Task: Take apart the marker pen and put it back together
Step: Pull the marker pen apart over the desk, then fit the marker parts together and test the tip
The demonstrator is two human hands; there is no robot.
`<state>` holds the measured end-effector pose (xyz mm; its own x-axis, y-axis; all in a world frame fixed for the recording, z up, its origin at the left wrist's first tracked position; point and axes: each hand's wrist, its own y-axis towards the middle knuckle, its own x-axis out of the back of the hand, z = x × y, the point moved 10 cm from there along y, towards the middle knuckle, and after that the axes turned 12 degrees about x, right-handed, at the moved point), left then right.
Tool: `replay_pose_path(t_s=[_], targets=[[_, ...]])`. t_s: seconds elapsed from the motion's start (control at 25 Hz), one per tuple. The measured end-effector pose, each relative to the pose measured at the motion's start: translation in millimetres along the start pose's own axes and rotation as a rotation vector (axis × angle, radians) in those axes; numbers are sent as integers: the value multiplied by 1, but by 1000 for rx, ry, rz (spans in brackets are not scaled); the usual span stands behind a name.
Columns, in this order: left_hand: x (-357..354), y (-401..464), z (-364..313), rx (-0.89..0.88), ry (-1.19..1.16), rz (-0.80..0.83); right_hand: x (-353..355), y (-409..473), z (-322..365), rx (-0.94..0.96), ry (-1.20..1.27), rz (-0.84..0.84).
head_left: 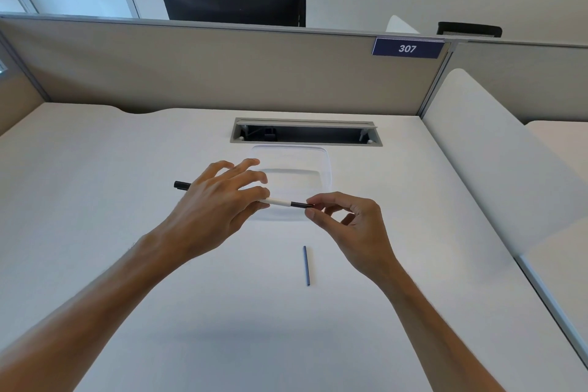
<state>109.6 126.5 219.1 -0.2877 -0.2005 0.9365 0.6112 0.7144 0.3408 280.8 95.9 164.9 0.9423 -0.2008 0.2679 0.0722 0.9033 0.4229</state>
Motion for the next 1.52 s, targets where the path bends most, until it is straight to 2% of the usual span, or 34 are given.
replay_pose_path(t_s=[0.48,0.64,0.8,1.0,1.32,1.52], targets=[[-7,-2,6,-16,-27,55,-4,-10,14,113,-157,55],[-5,-3,17,5,-15,43,2,-14,0,60,-179,7],[-5,-6,26,34,-24,37,4,-24,-31,-96,-185,-71],[-8,-6,32,43,-28,30,-13,-39,-59,-218,-379,-75],[-15,-7,38,36,-37,63,-57,-58,-82,-201,-727,-37],[-17,-8,40,24,-37,70,-83,-68,-103,-219,-784,14]])
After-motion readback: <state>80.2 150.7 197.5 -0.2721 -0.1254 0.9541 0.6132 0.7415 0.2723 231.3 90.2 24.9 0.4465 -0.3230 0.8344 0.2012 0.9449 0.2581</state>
